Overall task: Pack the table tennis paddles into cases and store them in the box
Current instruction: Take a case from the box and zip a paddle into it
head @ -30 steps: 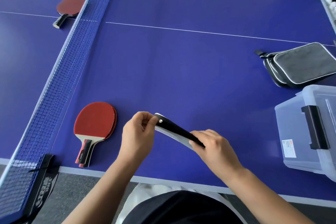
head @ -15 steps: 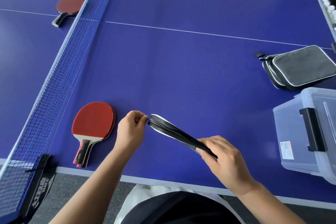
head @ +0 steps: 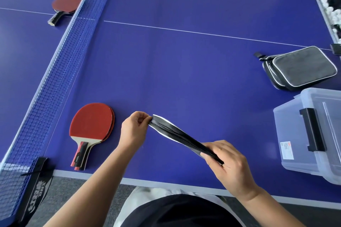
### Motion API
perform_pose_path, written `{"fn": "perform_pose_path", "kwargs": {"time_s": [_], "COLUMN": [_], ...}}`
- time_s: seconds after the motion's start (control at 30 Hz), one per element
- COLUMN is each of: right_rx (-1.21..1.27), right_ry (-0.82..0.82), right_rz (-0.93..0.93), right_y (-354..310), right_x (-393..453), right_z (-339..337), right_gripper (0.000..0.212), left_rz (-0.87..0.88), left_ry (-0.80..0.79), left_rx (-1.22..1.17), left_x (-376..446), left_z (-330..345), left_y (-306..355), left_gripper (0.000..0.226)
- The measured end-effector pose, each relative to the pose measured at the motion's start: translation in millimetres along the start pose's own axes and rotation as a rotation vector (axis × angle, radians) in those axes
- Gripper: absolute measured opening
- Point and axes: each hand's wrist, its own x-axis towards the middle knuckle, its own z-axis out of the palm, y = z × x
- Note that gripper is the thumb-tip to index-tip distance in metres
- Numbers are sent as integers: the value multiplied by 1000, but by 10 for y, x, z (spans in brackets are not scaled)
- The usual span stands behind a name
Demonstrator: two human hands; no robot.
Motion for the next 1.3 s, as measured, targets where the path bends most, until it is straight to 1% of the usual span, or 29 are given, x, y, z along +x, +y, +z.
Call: {"fn": "perform_pose_path", "kwargs": {"time_s": [0.1, 0.17, 0.23, 0.27, 0.33, 0.43, 0.47, 0.53, 0.6, 0.73, 0.87, 1.03, 1.17, 1.3], "right_rx": [-15, -38, -50, -50, -18, 104, 141, 177, 229, 359, 497, 460, 461, 407], "right_ry": [26, 54, 70, 70, 62, 56, 53, 31, -16, -158, -205, -188, -129, -32], "right_rz": [63, 121, 176, 192, 228, 359, 401, 446, 491, 654, 754, 808, 843, 863], "right_y": [2, 3, -3, -15, -62, -174, -220, -302, -352, -372, -361, -292, -231, -114], "right_x": [7, 33, 58, 72, 110, 183, 209, 252, 260, 291, 301, 295, 327, 368], "right_z": [26, 73, 124, 149, 200, 283, 313, 370, 421, 447, 413, 447, 457, 412], "right_gripper": [12, 10, 9, 9, 9, 7, 7, 6, 14, 5, 5, 15, 17, 20], "left_rz": [-60, -134, -171, -177, -173, -146, -144, -153, -154, -162, -188, -179, -117, -108], "left_ry": [58, 101, 125, 110, -1, -207, -246, -276, -266, -219, -217, -214, -142, -46], "left_rx": [-101, -277, -445, -514, -585, -514, -471, -414, -372, -310, -292, -261, -182, -142], "left_x": [-38, -114, -277, -387, -638, -954, -1014, -1064, -1051, -992, -931, -883, -787, -709], "left_z": [-26, -54, -80, -87, -64, 35, 72, 128, 156, 156, 187, 266, 255, 173], "left_y": [30, 111, 253, 335, 464, 547, 552, 553, 543, 490, 395, 385, 374, 260], "left_gripper": [7, 14, 18, 21, 30, 38, 39, 34, 28, 23, 18, 17, 19, 19]}}
